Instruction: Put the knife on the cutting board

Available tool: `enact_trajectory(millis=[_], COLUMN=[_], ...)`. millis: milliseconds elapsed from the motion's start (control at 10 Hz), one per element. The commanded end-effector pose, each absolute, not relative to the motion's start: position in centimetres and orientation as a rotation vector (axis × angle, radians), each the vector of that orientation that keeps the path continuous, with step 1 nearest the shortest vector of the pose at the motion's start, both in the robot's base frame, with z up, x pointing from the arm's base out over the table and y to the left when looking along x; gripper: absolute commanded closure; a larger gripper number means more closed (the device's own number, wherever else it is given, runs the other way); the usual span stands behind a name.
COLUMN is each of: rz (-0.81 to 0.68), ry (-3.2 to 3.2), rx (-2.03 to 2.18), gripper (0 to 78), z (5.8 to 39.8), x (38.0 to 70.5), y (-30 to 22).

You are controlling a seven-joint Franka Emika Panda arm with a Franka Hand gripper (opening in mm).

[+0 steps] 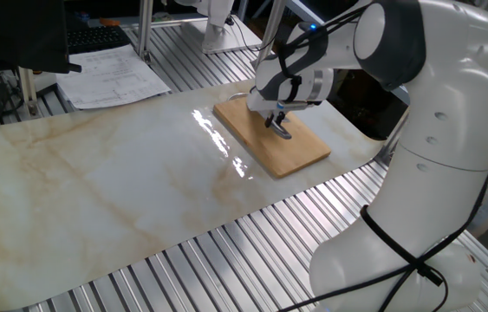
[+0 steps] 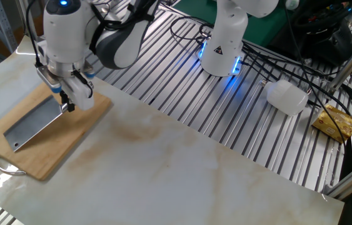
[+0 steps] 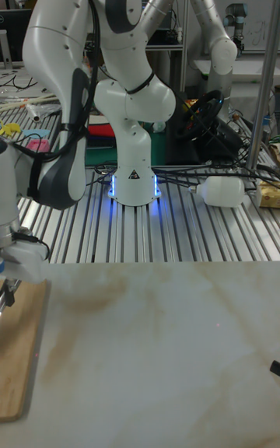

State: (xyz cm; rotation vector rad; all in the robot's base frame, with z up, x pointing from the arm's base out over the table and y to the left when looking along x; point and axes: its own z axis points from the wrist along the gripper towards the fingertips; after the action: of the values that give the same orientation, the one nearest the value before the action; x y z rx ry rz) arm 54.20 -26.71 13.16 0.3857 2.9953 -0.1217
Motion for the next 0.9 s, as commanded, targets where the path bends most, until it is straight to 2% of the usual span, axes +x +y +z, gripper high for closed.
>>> enact_trajectory(millis=[100,900], rz=[-0.093,-0.067], ry=[2.994,2.995], rx=[0.375,0.255], gripper=[76.4,76.4], z=[12.9,10.8], x=[54.3,54.2], y=[-27.1,-28.4])
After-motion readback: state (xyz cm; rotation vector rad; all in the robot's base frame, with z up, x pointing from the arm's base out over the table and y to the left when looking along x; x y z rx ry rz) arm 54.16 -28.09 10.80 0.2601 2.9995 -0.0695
